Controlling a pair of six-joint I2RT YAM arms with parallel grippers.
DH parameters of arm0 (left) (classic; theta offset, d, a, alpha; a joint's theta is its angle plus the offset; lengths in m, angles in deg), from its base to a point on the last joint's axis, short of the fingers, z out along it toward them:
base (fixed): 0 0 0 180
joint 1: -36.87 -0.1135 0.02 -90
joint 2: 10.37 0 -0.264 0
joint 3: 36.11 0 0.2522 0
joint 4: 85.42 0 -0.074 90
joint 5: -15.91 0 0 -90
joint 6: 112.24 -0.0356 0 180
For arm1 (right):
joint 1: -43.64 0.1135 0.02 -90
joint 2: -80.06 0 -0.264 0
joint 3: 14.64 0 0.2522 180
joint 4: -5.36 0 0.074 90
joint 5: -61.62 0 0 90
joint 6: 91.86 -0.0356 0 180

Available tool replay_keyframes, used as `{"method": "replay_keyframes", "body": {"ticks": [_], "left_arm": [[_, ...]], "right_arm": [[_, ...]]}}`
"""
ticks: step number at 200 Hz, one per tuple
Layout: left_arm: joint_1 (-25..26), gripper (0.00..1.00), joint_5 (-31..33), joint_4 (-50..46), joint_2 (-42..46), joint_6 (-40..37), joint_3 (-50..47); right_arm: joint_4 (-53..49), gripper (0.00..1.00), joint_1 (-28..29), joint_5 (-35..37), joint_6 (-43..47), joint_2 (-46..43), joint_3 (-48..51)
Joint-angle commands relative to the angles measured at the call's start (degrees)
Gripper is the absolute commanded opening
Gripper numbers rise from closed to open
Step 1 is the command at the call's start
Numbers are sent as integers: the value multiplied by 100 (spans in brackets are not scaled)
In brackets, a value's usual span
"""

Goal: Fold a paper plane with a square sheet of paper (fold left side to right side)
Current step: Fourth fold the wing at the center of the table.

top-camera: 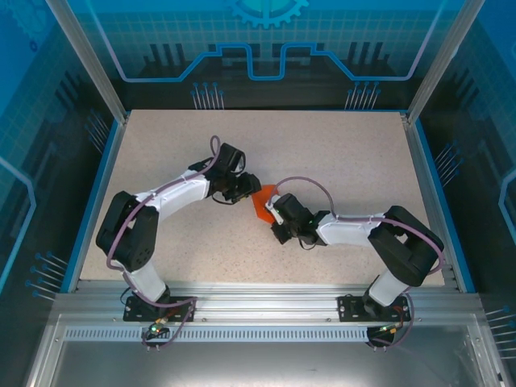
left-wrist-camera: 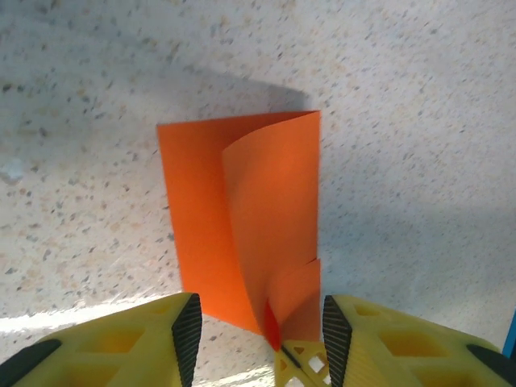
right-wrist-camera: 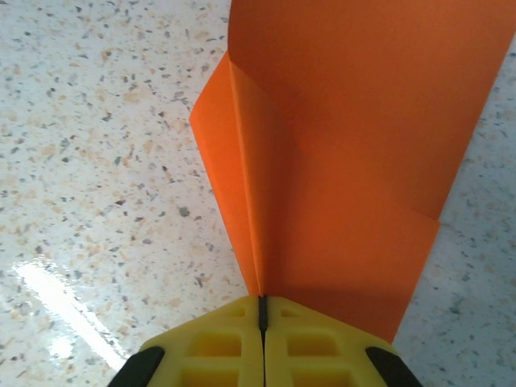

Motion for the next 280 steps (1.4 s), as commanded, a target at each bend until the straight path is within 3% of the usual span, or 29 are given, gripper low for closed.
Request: {"method": "replay_keyframes", "body": {"ticks": [1,55,91,124,280], "left_arm": [[-7,48,-185,74,336,-72,-290],[-4,45,-192,266,680,63,-906],[129,35,-420,516,355,140,-948],[282,34,-444,659,32,218,-721],[355,35,-370,777,-971,341,-217]], "right_arm": [[-192,4,-148,-587,-108,-132,-260],[-543,1,-670,-1958,-430,34,-659],[-441,0,-945,-2520,-644,96,-650],[-380,0,-1146,-3033,-819,216,-695],[-317,1,-1617,-3738,-1320,810,-799]]}}
